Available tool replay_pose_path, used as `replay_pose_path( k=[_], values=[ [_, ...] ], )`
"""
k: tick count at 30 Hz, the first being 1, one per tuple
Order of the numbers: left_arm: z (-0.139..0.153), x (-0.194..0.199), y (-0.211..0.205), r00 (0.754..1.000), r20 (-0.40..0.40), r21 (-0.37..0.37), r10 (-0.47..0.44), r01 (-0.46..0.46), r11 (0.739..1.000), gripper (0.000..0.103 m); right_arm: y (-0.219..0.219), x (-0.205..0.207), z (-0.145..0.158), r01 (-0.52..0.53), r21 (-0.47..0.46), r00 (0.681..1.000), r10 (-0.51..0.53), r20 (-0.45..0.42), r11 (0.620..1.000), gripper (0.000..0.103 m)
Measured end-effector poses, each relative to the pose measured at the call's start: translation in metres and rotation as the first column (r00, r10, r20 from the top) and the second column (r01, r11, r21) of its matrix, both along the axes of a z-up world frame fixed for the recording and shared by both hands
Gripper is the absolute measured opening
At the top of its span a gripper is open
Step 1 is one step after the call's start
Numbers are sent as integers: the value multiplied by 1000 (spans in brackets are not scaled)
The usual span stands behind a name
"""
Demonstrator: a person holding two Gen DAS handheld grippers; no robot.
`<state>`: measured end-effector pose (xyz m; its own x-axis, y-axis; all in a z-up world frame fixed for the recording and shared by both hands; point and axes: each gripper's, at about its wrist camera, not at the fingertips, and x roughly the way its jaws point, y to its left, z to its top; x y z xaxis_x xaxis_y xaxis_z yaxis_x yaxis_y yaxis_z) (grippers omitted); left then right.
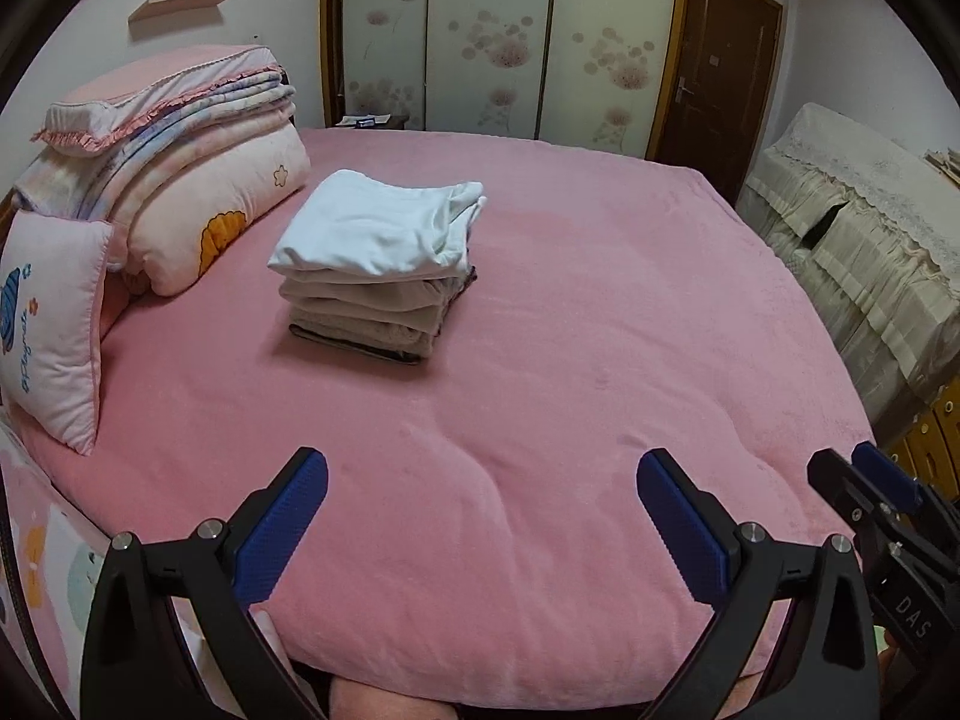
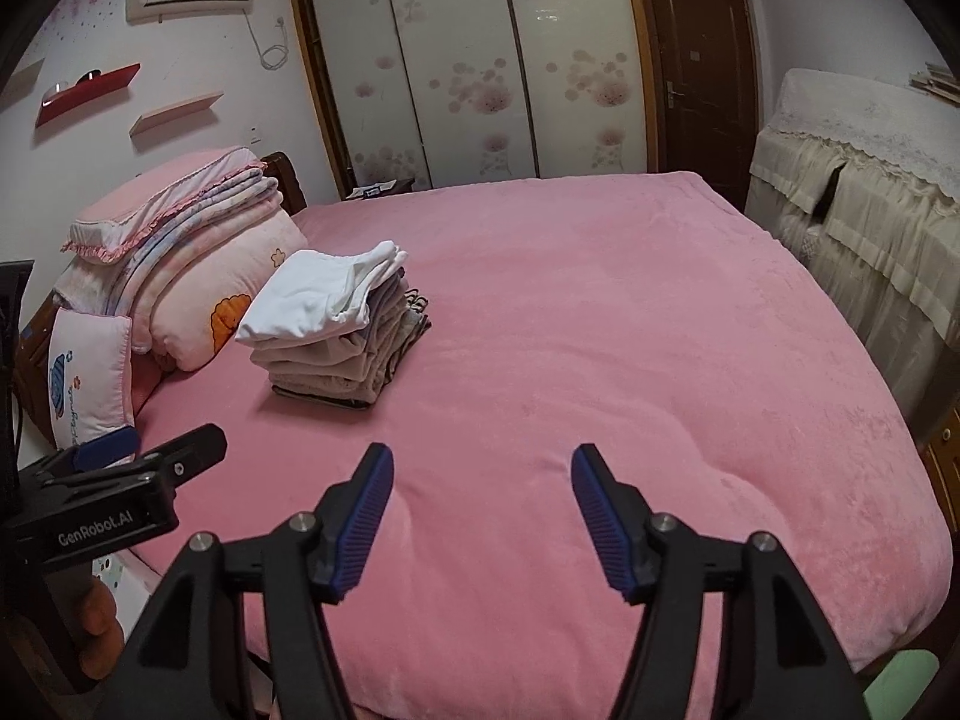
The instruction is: Fold small clothes
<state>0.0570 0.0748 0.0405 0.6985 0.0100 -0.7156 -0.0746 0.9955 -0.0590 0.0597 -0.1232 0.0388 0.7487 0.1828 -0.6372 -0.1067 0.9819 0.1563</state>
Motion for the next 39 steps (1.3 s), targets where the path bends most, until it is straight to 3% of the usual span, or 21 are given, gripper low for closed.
replay_pose_path(
  k=[7,14,28,39],
  values=[
    [3,-30,-19,998,50,20,29,-30,999,102,-20,-27,-7,44,-14,999,-44,-4,999,64],
    [-8,-49,-35,997,39,4,64,-64,998,102,-29,-43,-17,32,-24,999,-33,-32,999,66],
    [-14,-56,-70,999,44,82,5,-8,997,102,-40,-54,-15,50,-32,999,-50,-4,998,71],
    [-12,-55,-75,999,53,84,-4,-1,996,102,-48,-57,-12,69,-45,998,-69,14,997,71]
  ],
)
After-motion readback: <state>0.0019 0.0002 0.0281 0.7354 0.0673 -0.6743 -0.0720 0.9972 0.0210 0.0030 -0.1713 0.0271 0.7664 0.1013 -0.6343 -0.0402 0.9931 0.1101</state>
